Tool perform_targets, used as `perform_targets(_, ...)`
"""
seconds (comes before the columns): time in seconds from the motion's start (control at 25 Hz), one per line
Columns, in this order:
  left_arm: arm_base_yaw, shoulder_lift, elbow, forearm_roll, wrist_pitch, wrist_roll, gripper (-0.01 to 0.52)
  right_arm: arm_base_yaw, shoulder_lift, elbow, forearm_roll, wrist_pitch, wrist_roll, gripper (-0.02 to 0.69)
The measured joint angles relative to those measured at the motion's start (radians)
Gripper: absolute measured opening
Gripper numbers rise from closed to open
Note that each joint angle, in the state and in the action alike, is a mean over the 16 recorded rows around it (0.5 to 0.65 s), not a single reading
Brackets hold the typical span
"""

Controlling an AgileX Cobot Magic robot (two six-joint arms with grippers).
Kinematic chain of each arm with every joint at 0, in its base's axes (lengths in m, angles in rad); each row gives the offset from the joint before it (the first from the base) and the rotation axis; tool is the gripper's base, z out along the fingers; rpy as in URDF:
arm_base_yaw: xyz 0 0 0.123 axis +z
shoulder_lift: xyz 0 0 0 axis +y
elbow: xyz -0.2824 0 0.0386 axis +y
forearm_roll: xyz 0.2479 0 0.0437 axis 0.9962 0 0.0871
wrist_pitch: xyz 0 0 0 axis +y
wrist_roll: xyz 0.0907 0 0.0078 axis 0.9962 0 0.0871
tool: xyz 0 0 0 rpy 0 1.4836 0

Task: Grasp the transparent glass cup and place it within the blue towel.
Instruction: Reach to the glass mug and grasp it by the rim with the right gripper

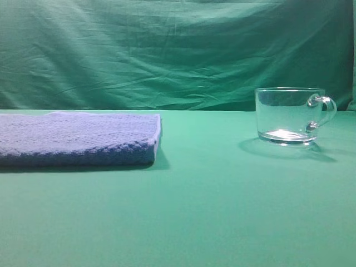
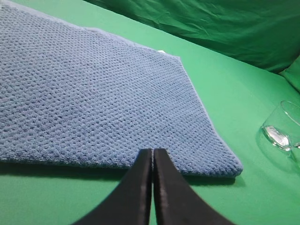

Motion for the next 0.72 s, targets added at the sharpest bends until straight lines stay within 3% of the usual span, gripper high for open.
perform_targets(0.44, 0.0, 0.0, 0.0, 0.0, 0.0, 0.0, 0.0, 0.018, 0.526, -0.289, 0.009, 0.27, -0.276, 0.033)
perform_targets(0.72, 0.0, 0.0, 0.0, 0.0, 0.0, 0.0, 0.0, 0.104, 0.785, -0.464, -0.029, 0.377, -0.331, 0.012)
